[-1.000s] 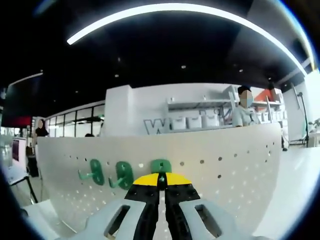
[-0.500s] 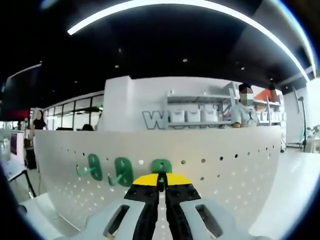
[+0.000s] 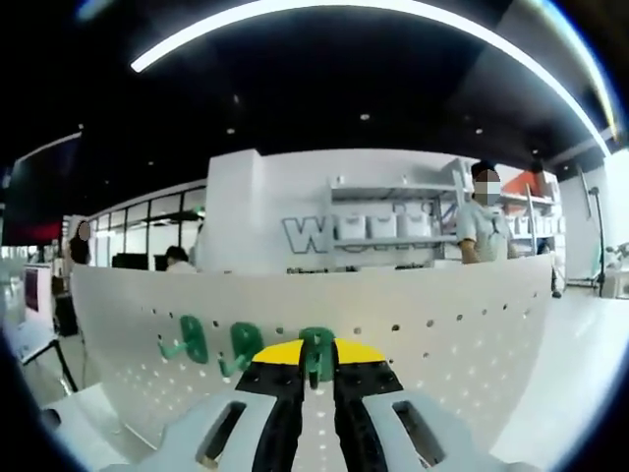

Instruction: Insert the hook assembly into the mounting plate slot until the hook locks in place.

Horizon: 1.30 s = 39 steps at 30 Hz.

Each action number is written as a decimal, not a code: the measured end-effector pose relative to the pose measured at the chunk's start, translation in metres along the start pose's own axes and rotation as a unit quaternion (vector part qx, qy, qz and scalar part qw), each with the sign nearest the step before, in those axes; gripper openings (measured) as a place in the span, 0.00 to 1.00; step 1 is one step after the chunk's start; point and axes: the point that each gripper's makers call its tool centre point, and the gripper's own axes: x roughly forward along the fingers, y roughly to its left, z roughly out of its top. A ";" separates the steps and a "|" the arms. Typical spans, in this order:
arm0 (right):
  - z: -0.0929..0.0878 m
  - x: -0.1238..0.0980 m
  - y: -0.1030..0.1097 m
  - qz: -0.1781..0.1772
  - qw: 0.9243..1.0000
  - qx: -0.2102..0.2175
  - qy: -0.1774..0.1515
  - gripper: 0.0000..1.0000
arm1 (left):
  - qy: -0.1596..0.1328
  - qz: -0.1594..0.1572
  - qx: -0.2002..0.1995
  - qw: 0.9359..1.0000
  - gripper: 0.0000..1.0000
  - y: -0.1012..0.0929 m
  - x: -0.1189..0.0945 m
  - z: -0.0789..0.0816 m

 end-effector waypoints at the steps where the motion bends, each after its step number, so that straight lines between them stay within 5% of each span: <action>1: 0.001 0.000 0.000 0.000 1.000 0.000 0.000 0.08 | 0.001 0.001 -0.001 1.000 0.96 0.000 -0.001 -0.001; 24: 0.023 -0.058 0.003 0.019 1.000 -0.001 0.004 0.17 | -0.010 0.024 0.004 1.000 0.98 -0.006 -0.031 0.000; 39: -0.015 -0.136 0.043 0.084 0.995 -0.016 0.055 0.25 | 0.002 0.042 0.013 0.999 1.00 -0.008 -0.047 -0.014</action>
